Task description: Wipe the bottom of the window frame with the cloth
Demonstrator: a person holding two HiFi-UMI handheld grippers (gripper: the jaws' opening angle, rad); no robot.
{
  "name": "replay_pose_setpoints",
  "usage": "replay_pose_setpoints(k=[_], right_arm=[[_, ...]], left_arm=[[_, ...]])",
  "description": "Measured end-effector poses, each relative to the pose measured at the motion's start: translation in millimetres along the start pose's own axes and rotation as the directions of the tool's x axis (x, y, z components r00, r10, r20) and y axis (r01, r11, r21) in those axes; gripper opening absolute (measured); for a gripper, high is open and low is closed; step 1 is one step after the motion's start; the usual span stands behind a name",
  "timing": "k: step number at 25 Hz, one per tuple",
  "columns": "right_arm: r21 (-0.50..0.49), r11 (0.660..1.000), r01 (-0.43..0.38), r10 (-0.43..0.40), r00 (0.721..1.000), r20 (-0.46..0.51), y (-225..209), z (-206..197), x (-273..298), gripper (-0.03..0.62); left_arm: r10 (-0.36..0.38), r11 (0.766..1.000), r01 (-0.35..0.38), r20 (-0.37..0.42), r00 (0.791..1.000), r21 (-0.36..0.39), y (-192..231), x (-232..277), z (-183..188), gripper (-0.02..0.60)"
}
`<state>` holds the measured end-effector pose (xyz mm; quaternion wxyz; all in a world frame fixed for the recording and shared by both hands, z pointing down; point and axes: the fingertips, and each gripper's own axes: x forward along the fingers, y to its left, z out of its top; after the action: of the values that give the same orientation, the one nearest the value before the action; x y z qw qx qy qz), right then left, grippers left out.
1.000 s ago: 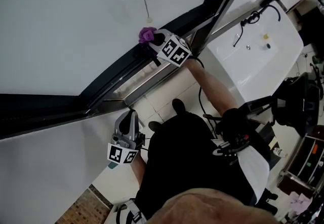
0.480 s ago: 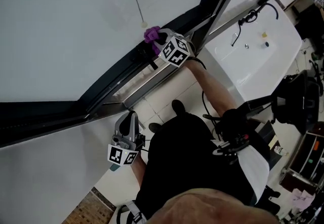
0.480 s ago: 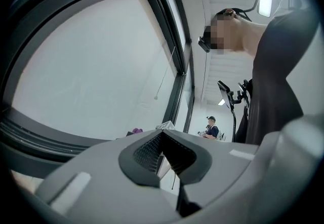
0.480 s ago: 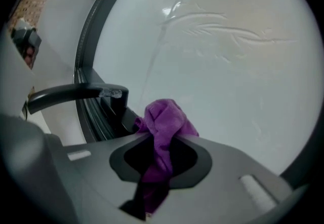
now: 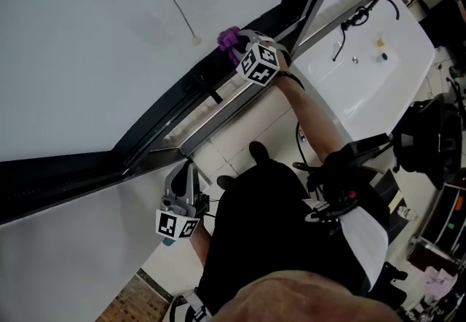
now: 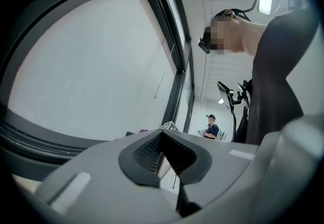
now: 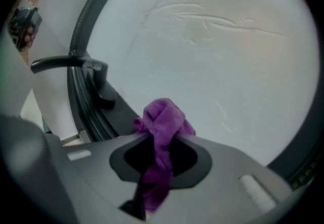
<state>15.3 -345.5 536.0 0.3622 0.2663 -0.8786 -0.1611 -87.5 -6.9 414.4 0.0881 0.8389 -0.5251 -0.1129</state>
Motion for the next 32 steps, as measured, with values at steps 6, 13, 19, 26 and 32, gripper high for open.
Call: replay_pose_setpoints(k=[6, 13, 19, 26, 32], right_arm=[[0.029, 0.998, 0.062, -0.059, 0.994, -0.093, -59.4, -46.3, -7.1, 0.069], [0.041, 0.989, 0.143, -0.131, 0.969, -0.208, -111.2, -90.6, -10.2, 0.069], [-0.002, 0.970, 0.245, -0.233, 0.920, -0.316, -146.6, -122.9, -13.6, 0.068], [-0.254, 0.914, 0.318, -0.403, 0.786, -0.469, -170.3, -146.2, -9.5, 0.064], [-0.271, 0.901, 0.338, -0.431, 0.769, -0.472, -172.8, -148.3, -10.7, 0.063]], left_arm=[[0.012, 1.000, -0.012, 0.011, 1.000, 0.009, -0.5, -0.5, 3.7, 0.000], [0.021, 1.000, -0.021, 0.021, 1.000, 0.012, -0.8, -0.9, 3.9, 0.000], [0.042, 0.999, -0.042, 0.027, 0.999, 0.013, 0.0, -9.1, 4.5, 0.000], [0.048, 0.999, -0.049, 0.035, 0.998, 0.019, -0.3, -16.2, 8.7, 0.000], [0.060, 0.998, -0.061, 0.052, 0.997, 0.021, -0.9, -27.0, 11.2, 0.000]])
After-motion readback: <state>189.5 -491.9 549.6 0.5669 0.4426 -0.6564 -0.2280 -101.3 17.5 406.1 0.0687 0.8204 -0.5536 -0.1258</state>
